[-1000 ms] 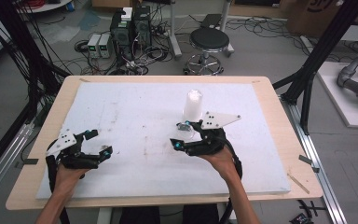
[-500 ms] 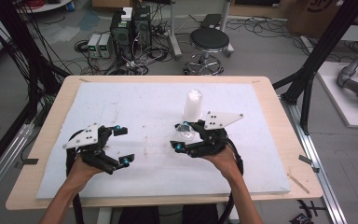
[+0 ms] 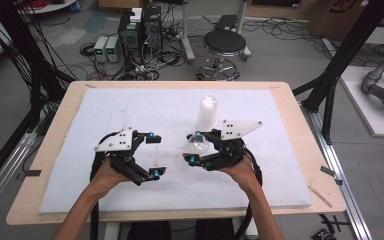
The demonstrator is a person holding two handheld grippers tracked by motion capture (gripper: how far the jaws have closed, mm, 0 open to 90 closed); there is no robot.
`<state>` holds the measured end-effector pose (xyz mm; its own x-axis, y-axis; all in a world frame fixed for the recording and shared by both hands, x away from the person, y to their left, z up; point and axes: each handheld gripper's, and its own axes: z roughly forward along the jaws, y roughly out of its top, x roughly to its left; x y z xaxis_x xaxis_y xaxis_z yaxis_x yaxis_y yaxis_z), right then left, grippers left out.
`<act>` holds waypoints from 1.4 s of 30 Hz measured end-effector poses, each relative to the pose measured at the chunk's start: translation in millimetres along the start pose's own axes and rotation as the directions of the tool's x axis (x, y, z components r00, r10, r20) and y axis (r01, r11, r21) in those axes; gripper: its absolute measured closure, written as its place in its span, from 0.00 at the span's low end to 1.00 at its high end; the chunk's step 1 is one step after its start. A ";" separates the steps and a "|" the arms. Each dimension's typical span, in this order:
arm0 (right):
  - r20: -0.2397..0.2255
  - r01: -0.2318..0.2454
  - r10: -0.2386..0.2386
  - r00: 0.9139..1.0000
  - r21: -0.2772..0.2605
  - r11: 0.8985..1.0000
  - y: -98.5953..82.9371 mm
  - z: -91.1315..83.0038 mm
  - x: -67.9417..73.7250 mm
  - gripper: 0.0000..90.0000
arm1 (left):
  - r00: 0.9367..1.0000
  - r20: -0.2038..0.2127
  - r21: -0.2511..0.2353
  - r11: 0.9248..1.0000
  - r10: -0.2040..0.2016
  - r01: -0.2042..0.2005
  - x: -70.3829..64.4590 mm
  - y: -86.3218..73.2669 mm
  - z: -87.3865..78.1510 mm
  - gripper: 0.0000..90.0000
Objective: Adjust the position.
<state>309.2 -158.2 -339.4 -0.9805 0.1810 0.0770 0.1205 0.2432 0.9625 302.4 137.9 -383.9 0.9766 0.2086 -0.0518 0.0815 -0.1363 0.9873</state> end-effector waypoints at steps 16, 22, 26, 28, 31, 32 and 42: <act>-0.042 0.007 -0.007 0.999 0.006 1.000 0.7 7.6 3.9 0.46 | 0.996 0.078 -0.004 0.999 0.036 -0.036 -9.0 3.8 46.1 0.11; -0.054 0.004 -0.004 0.999 0.000 1.000 0.4 8.7 4.4 0.46 | 0.997 0.078 -0.017 0.999 0.031 -0.030 -9.9 1.6 48.1 0.14; -0.059 0.001 -0.002 0.998 -0.007 1.000 0.5 8.4 4.5 0.46 | 0.996 0.083 -0.025 0.999 0.035 -0.033 -9.5 1.1 47.0 0.23; -0.060 0.000 -0.001 0.998 -0.007 1.000 0.5 8.4 4.5 0.46 | 0.996 0.083 -0.029 0.999 0.034 -0.031 -9.5 0.9 46.6 0.24; -0.062 0.002 -0.002 0.998 -0.005 1.000 0.0 8.1 4.2 0.46 | 0.995 0.088 -0.024 0.999 0.039 -0.037 -9.2 0.4 45.6 0.25; -0.062 0.003 -0.003 0.998 -0.005 1.000 -0.1 7.9 4.1 0.46 | 0.995 0.086 -0.024 0.999 0.041 -0.039 -8.9 -0.1 44.9 0.26; -0.062 0.000 -0.001 0.998 -0.006 1.000 -0.9 7.0 3.1 0.46 | 0.996 0.076 -0.025 0.999 0.045 -0.043 -8.0 -1.7 43.1 0.35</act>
<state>307.2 -151.2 -341.8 -0.9883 0.1214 0.0922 0.1191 0.2372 0.9641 303.0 94.7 -391.6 0.9916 0.1282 -0.0186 0.0342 -0.1210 0.9921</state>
